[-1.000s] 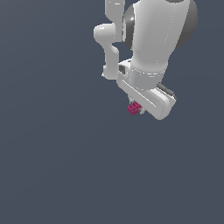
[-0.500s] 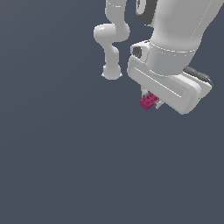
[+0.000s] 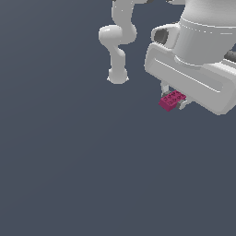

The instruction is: Pick up the object and move it to a goal position.

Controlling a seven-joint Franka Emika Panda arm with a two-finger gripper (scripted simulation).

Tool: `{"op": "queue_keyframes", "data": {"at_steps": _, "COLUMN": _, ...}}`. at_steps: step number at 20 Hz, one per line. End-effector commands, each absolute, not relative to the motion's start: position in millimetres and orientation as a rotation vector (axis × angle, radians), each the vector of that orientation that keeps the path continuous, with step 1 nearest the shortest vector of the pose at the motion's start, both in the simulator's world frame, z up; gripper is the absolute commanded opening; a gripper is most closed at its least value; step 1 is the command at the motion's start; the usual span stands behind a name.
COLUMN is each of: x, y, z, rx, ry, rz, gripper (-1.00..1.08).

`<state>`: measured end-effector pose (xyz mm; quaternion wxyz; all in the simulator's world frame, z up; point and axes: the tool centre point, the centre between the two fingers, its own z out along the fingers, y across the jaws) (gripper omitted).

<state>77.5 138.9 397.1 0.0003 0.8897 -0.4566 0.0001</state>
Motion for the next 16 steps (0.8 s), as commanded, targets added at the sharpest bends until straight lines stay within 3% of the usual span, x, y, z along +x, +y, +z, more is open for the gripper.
{"op": "queue_keyframes", "data": {"at_steps": 1, "x": 81, "y": 142, "z": 404, "rx": 2.794, "ry": -1.434, "rz": 0.0, "gripper": -1.0}}
{"op": "queue_keyframes", "data": {"at_steps": 16, "x": 89, "y": 150, "z": 419, "rx": 2.795, "ry": -1.434, "rz": 0.0, "gripper": -1.0}}
